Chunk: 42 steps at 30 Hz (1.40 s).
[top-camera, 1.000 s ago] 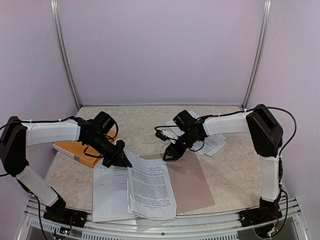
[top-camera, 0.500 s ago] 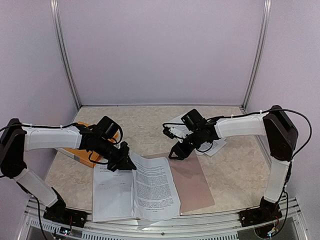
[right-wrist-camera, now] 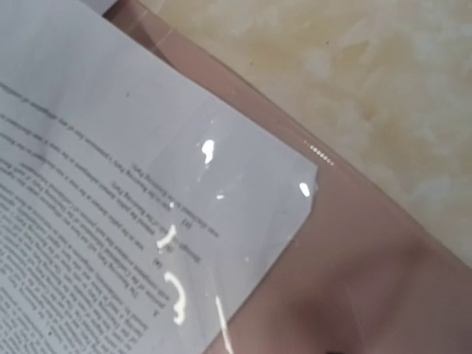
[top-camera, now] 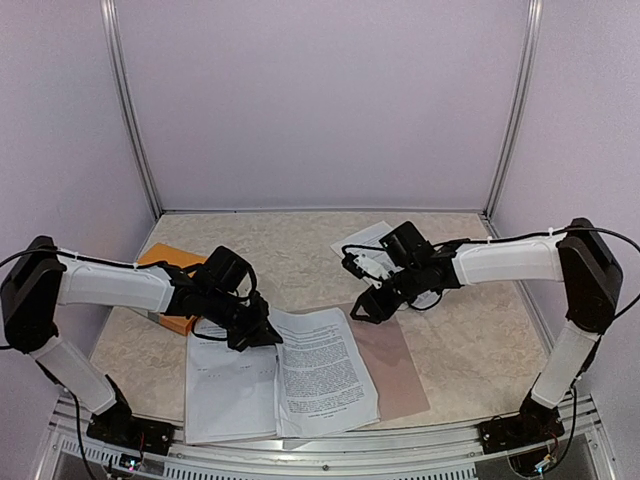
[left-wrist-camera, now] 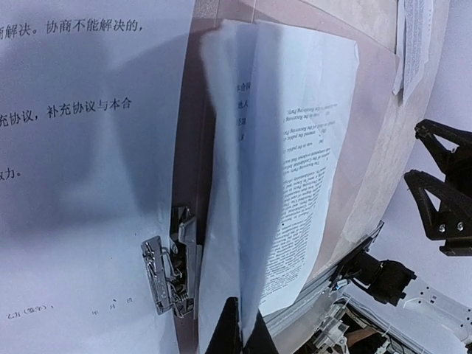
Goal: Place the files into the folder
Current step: Insert the file into the form pockets on the folder.
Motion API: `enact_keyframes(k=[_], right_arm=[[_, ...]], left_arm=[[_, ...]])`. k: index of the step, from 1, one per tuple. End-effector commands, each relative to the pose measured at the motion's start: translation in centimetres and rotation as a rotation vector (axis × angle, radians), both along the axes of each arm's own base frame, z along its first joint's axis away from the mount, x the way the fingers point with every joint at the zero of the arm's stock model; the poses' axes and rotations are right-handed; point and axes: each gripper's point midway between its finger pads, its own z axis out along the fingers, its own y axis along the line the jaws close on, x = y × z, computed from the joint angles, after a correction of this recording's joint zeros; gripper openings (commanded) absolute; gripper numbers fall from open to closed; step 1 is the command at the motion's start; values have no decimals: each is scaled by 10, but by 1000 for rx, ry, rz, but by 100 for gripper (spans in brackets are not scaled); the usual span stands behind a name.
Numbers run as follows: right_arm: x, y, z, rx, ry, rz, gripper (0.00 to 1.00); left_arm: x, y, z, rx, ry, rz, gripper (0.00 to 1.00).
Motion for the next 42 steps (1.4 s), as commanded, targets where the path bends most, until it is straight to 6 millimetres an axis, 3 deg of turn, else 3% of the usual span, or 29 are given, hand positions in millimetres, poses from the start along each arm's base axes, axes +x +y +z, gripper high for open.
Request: enact_keyframes(k=[1, 8, 23, 32, 38, 42], right_arm=[[2, -7, 2, 4, -19, -37, 49], [7, -21, -7, -66, -27, -95, 50], [12, -77, -26, -232, -29, -344, 52], [12, -79, -28, -236, -24, -351, 52], [11, -80, -32, -248, -18, -345, 52], [11, -80, -33, -249, -17, -343, 52]], left_arm=[[11, -4, -8, 11, -30, 26, 0], [6, -18, -12, 15, -13, -2, 0], [-3, -13, -4, 49, -16, -13, 0], [-14, -5, 15, 106, -46, -101, 0], [-19, -18, 10, 103, -14, -201, 0], [-27, -16, 11, 124, 2, -234, 0]])
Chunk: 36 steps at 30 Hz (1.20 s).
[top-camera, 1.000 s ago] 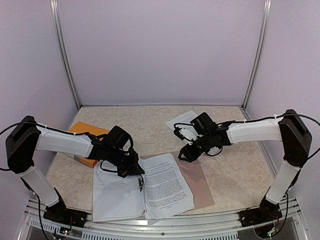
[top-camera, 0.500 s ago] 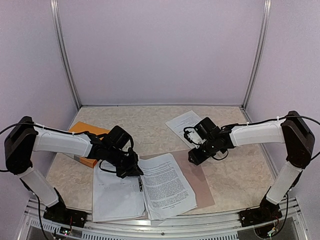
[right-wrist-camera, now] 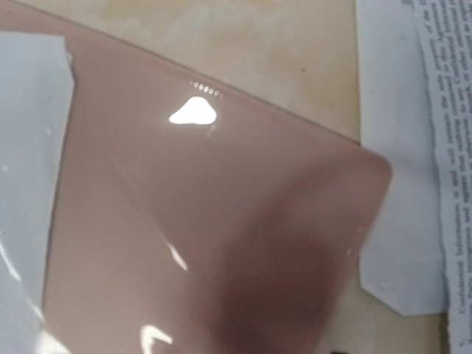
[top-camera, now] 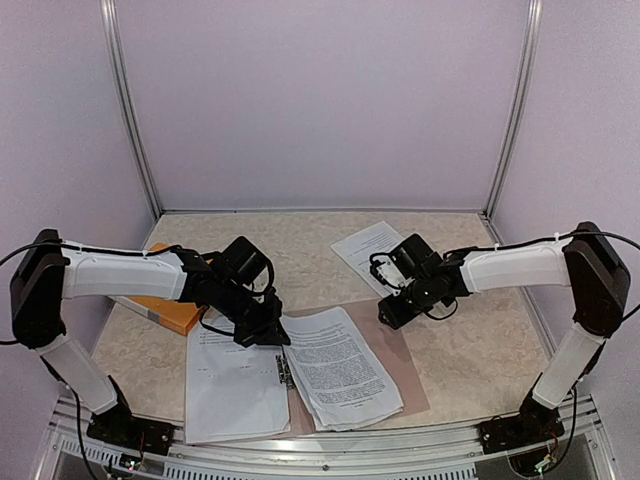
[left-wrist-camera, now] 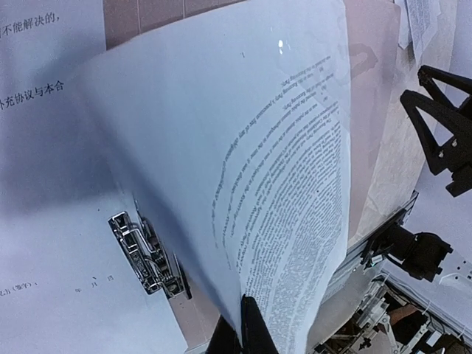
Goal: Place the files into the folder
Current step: Insert the file into the form pockets on the folder.
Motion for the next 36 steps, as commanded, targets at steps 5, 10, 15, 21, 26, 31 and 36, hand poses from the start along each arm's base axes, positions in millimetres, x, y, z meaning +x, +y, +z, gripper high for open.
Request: enact_keyframes(k=[5, 10, 15, 21, 26, 31, 36], right_arm=[[-1, -6, -4, -12, 18, -11, 52], [-1, -4, -4, -9, 23, -4, 52], [0, -1, -3, -4, 24, 1, 52], [-3, -4, -2, -3, 19, -2, 52], [-5, -5, -4, 2, 23, 0, 52], [-5, -3, -2, 11, 21, 6, 52], [-5, -5, 4, 14, 6, 2, 52]], left_arm=[[-28, 11, -3, 62, 50, -91, 0], [-33, 17, -2, 73, 39, -95, 0], [-22, 8, -2, 68, 9, -102, 0], [-10, -5, -11, 46, 1, -74, 0], [-5, -7, -16, 29, -7, -32, 0], [2, -6, -15, 28, -29, 8, 0], [5, -4, -16, 27, -40, 46, 0]])
